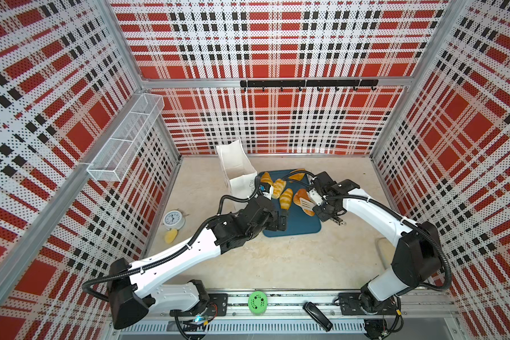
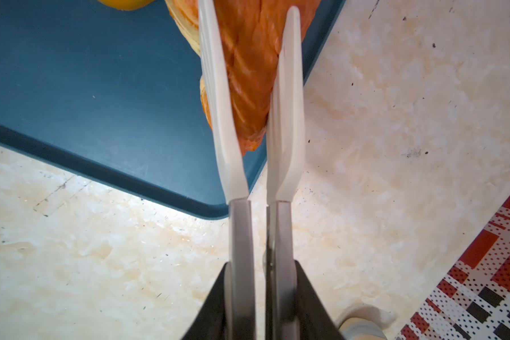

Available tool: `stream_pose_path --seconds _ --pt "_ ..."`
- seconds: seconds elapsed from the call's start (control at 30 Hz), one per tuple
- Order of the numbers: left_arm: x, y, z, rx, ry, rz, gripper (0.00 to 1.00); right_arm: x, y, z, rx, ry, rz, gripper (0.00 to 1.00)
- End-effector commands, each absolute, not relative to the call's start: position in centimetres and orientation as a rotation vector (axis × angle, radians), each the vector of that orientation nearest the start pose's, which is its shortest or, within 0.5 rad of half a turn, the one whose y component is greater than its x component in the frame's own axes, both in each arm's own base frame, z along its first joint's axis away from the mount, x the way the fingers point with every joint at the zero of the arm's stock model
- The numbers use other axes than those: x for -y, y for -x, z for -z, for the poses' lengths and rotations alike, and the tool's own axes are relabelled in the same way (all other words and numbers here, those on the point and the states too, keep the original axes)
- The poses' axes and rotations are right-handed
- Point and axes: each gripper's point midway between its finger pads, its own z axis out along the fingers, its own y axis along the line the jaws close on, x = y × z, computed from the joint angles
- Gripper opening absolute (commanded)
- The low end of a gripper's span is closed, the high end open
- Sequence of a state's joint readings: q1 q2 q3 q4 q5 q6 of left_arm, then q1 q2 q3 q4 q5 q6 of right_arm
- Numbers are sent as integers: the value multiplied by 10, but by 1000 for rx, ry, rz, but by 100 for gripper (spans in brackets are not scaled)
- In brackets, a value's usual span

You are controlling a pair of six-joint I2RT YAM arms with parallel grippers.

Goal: Place the fake bread into the paper bag
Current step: 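Close the tongs on the triangular pastry and start lifting it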

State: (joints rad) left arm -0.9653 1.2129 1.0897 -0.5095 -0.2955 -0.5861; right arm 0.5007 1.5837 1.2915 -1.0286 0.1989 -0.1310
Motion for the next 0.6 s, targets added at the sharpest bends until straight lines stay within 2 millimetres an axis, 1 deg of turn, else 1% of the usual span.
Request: stream_pose_path --seconds 0.0,0.03,0.23,0.5,0.57 --pt "273 -257 -277 -2144 -234 562 99 -136 -315 -146 -2659 794 168 31" --pt "272 -257 -279 -2141 -236 560 100 -140 -313 -147 -2661 799 133 31" --pt "269 -259 -288 -2118 -229 558 99 -144 -312 -155 -2643 782 92 31" --pt "264 -261 -307 -2079 -231 557 100 -153 -309 -168 -2600 748 -10 31" --pt "263 -262 -309 -2076 -233 551 99 -155 -309 -171 -2587 741 -33 31"
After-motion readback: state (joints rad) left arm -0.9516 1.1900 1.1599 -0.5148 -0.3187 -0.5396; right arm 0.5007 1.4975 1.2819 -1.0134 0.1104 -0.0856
